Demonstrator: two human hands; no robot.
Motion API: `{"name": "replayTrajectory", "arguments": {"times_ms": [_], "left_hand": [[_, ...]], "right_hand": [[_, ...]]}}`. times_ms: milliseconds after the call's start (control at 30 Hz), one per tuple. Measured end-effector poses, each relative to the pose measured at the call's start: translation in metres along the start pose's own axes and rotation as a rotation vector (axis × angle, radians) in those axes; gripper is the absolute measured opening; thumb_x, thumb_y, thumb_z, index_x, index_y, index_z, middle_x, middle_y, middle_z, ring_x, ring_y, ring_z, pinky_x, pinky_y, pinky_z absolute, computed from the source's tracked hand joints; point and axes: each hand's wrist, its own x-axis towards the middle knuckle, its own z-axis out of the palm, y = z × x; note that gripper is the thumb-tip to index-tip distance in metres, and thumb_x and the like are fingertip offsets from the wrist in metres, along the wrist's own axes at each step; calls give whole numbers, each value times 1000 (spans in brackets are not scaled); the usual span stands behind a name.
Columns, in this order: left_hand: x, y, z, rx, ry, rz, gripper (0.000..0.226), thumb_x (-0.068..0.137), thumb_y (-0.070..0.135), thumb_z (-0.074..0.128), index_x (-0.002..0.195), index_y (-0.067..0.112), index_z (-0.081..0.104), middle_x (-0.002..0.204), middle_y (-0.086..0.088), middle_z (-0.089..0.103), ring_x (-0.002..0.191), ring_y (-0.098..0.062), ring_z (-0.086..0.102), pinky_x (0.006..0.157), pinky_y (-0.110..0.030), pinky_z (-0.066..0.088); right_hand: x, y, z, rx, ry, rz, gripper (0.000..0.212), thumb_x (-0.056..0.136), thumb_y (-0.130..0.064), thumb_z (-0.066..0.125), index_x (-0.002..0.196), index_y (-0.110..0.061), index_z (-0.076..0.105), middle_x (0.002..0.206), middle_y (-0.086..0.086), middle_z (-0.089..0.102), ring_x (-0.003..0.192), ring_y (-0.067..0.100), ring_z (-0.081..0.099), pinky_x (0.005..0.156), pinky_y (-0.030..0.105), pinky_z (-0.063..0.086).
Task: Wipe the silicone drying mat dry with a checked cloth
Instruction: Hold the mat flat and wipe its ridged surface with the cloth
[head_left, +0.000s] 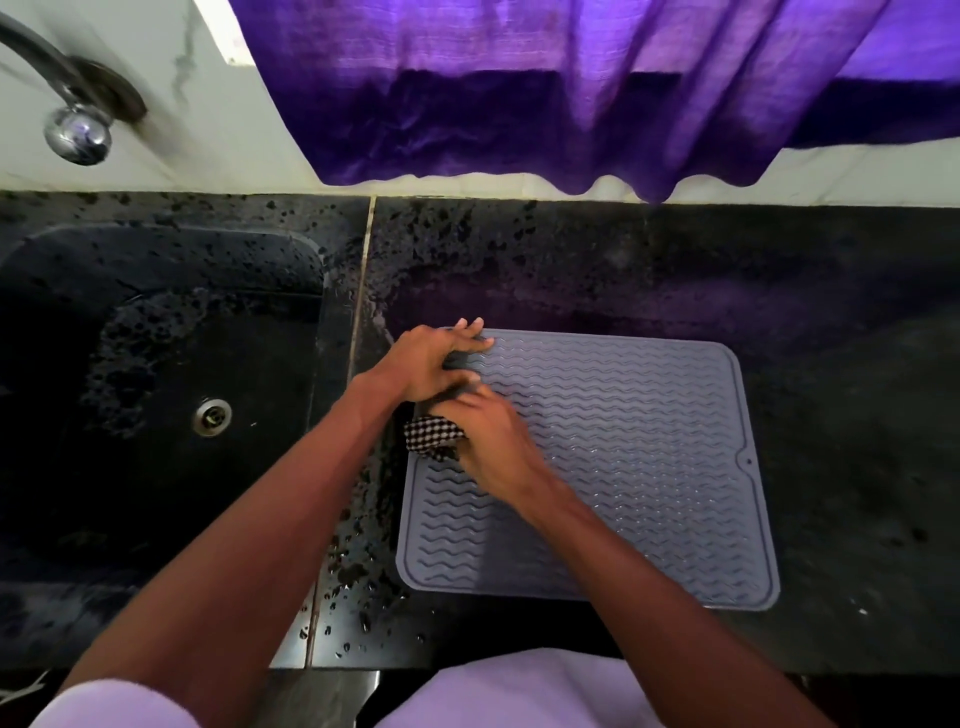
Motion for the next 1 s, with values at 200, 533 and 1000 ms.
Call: {"name": "replayTrajectory", "arguments": {"times_ms": [200, 533, 1000], "left_hand": [[-53, 34, 48, -107, 395, -135, 50, 101, 35, 54, 146, 14, 55, 159, -7, 44, 147, -22, 41, 118, -27, 30], [-96, 50, 128, 362, 389, -261, 66, 107, 50, 21, 163, 16, 22, 171, -7, 14, 158, -23, 13, 127, -42, 15], [-97, 54, 130, 353, 414, -288, 67, 106, 53, 22, 163, 18, 19, 171, -4, 12, 158, -20, 9, 128, -41, 13]], "right_hand": [[-68, 25, -35, -61, 308, 276, 64, 71, 3, 67, 128, -27, 56, 112, 2, 62, 101, 22, 52, 85, 33, 47], [-60, 54, -53, -266, -15, 41, 67, 63, 1, 76, 121, -31, 65, 114, -7, 64, 102, 21, 51, 79, 37, 41], [-163, 163, -184, -558, -56, 316, 64, 57, 0, 79, 110, -34, 70, 110, -9, 68, 90, 25, 52, 68, 39, 46]]}}
